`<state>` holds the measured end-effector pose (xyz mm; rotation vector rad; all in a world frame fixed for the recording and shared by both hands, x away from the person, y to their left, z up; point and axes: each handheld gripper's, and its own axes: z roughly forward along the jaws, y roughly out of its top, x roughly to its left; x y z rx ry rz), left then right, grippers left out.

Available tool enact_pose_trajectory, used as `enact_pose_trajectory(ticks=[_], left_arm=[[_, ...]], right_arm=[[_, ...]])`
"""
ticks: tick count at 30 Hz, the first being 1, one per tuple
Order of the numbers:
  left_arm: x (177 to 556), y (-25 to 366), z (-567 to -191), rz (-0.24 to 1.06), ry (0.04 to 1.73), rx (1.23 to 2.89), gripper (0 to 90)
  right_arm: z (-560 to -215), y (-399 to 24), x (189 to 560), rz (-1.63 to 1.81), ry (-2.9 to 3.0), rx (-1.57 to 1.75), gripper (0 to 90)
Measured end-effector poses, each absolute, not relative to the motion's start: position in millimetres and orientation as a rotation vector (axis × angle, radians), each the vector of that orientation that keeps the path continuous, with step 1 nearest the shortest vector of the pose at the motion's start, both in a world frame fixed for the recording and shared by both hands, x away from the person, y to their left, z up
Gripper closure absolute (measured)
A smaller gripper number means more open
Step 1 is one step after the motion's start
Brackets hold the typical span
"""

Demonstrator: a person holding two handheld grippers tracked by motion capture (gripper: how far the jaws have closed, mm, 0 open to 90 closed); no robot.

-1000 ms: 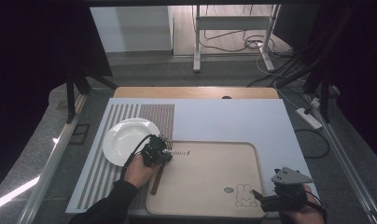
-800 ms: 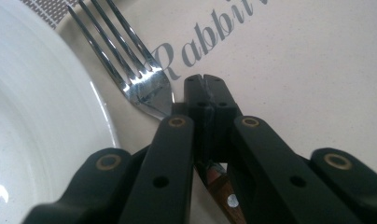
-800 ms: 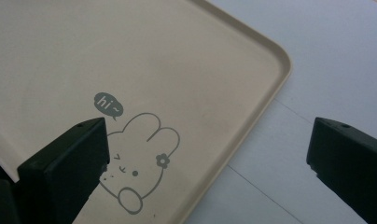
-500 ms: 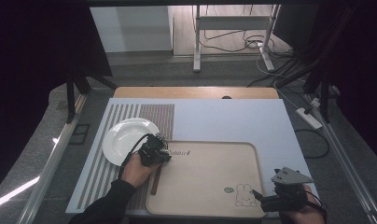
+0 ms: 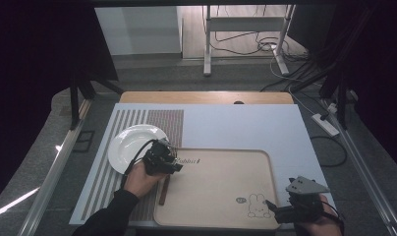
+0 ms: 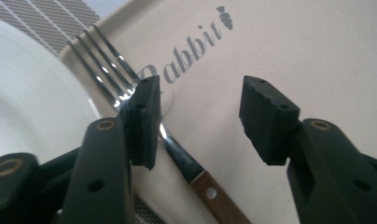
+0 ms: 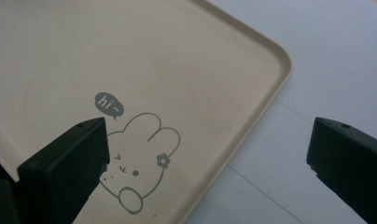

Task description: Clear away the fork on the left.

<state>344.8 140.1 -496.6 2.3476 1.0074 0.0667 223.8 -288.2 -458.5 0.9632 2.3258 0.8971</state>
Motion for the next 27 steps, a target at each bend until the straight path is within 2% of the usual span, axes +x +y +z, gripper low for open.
enact_pose_trajectory(ticks=[5,13,25,27], left_arm=[[341.9,143.8,-493.4,0.108,0.982,2.329,40.2],[338.4,147.8,-491.2,0.076,0.964,2.313,23.1],[329.6,159.2,-485.0,0.087,0.937,2.309,11.9],[327.5,160.6,-484.7,0.089,0.935,2.317,7.5]], right_arm=[[-458.5,-288.4,223.9,0.898,2.327,0.962,0.0],[-458.5,-288.3,223.8,0.898,2.327,0.962,0.0],[-458.5,-288.2,223.8,0.899,2.327,0.963,0.0],[-458.5,-288.3,223.9,0.898,2.327,0.962,0.0]])
